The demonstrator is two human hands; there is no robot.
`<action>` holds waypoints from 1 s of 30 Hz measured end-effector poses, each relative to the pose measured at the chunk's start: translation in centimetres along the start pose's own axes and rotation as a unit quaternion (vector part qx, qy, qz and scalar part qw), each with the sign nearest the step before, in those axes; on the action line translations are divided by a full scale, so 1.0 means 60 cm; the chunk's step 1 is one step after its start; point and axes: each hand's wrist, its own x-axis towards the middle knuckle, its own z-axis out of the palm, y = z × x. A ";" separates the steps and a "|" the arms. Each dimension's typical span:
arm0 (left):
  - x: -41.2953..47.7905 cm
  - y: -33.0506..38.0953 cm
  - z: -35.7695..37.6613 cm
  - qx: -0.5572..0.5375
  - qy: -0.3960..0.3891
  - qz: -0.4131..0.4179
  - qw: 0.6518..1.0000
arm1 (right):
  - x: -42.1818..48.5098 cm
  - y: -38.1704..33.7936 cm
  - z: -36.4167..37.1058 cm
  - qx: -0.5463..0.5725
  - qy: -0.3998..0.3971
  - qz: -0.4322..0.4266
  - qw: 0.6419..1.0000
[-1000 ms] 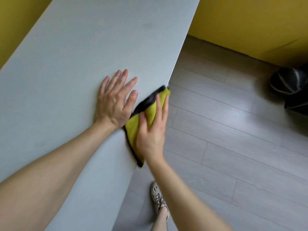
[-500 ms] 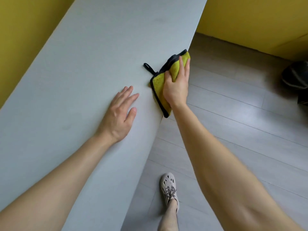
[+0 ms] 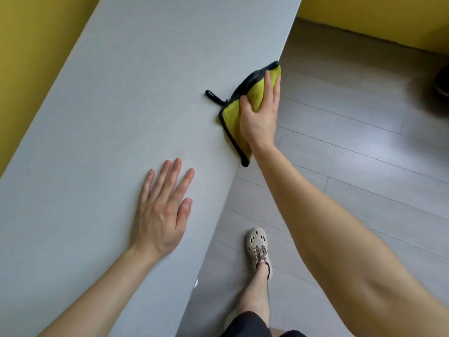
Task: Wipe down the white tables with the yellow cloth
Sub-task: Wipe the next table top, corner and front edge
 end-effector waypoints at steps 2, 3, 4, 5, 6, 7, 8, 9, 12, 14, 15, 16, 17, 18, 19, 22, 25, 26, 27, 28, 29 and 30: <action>-0.002 0.001 0.005 -0.003 0.018 -0.003 1.000 | 0.013 0.004 -0.001 -0.015 0.004 -0.013 1.000; 0.000 0.000 0.006 -0.006 0.022 -0.004 1.000 | -0.008 0.005 0.000 -0.017 0.012 -0.019 1.000; 0.000 -0.002 0.006 -0.007 0.022 -0.003 1.000 | -0.050 0.011 0.002 -0.014 0.024 -0.029 0.999; -0.001 -0.003 0.006 -0.007 0.023 -0.001 1.000 | -0.110 0.023 0.004 -0.003 0.029 -0.041 0.999; -0.001 -0.003 0.007 -0.006 0.027 0.000 1.000 | -0.184 0.038 0.006 0.013 0.019 -0.051 0.998; -0.002 -0.004 0.008 -0.002 0.028 0.002 1.000 | -0.267 0.051 0.006 0.028 -0.004 -0.052 0.998; -0.002 -0.006 0.009 0.000 0.027 0.004 1.000 | -0.349 0.061 0.003 0.040 -0.030 -0.052 0.997; -0.001 -0.008 0.010 0.002 0.026 0.007 1.000 | -0.419 0.069 -0.002 0.053 -0.053 -0.050 0.996; 0.001 -0.011 0.014 0.005 0.026 0.009 1.000 | -0.470 0.071 -0.006 0.075 -0.077 -0.037 0.994; 0.002 -0.011 0.015 0.005 0.031 0.009 0.999 | -0.392 0.060 0.007 0.073 -0.054 -0.033 0.995; 0.002 -0.011 0.016 0.004 0.033 0.008 0.999 | -0.339 0.053 0.012 0.069 -0.037 -0.028 0.997; 0.002 -0.010 0.016 0.003 0.034 0.007 0.999 | -0.280 0.047 0.015 0.062 -0.016 -0.023 0.998; 0.002 -0.009 0.016 0.002 0.033 0.006 0.999 | -0.223 0.041 0.013 0.050 0.002 -0.024 0.998; 0.002 -0.008 0.016 0.002 0.034 0.005 0.999 | -0.175 0.036 0.010 0.040 0.009 -0.030 0.999; 0.002 -0.008 0.016 0.001 0.034 0.004 0.999 | -0.143 0.035 0.007 0.029 0.008 -0.032 0.999; 0.002 -0.009 0.018 0.001 0.037 0.004 0.999 | -0.163 0.038 0.009 0.016 0.017 -0.038 0.999; 0.001 -0.012 0.021 0.011 0.049 0.013 0.999 | -0.335 0.069 0.017 0.041 0.005 -0.066 0.997; 0.001 -0.013 0.022 0.013 0.051 0.016 0.998 | -0.410 0.079 0.016 0.048 -0.017 -0.066 0.997; 0.000 -0.014 0.023 0.013 0.051 0.017 0.998 | -0.481 0.083 0.013 0.058 -0.037 -0.059 0.996; 0.001 -0.015 0.023 0.011 0.050 0.018 0.999 | -0.533 0.083 0.009 0.072 -0.051 -0.047 0.995; 0.002 -0.014 0.024 0.009 0.049 0.018 0.999 | -0.559 0.082 0.006 0.079 -0.057 -0.040 0.994; 0.002 -0.013 0.024 0.010 0.050 0.017 0.999 | -0.552 0.082 0.006 0.081 -0.058 -0.037 0.994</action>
